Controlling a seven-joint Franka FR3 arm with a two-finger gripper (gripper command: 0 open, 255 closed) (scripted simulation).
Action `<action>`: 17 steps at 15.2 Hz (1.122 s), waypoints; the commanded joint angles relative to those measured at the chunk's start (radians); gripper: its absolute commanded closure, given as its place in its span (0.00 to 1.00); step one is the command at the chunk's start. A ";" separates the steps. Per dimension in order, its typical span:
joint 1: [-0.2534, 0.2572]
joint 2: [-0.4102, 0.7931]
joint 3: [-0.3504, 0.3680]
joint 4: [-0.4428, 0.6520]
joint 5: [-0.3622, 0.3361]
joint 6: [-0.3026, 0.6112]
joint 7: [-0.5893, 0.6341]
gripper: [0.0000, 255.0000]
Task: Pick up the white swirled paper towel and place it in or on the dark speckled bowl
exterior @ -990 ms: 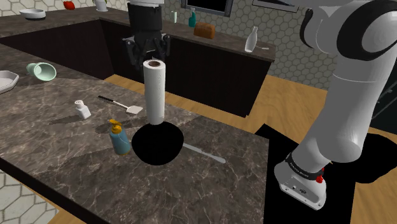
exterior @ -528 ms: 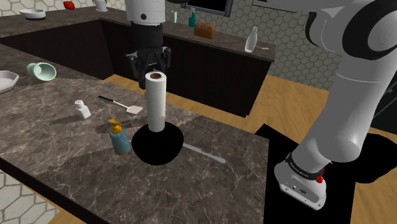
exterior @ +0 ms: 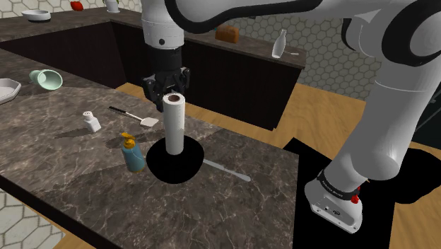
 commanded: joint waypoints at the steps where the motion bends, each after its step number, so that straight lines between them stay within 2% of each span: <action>1: -0.001 0.000 -0.001 -0.025 0.000 0.026 0.000 1.00; 3: -0.003 0.001 -0.002 -0.054 -0.001 0.056 0.000 1.00; 10: -0.003 0.001 -0.002 -0.054 -0.001 0.056 0.000 1.00; 11: -0.003 0.001 -0.002 -0.055 -0.001 0.056 0.000 0.00; 16: -0.003 0.001 -0.002 -0.055 -0.001 0.056 0.000 0.00; 17: -0.002 0.001 -0.001 -0.021 0.000 0.022 -0.001 0.00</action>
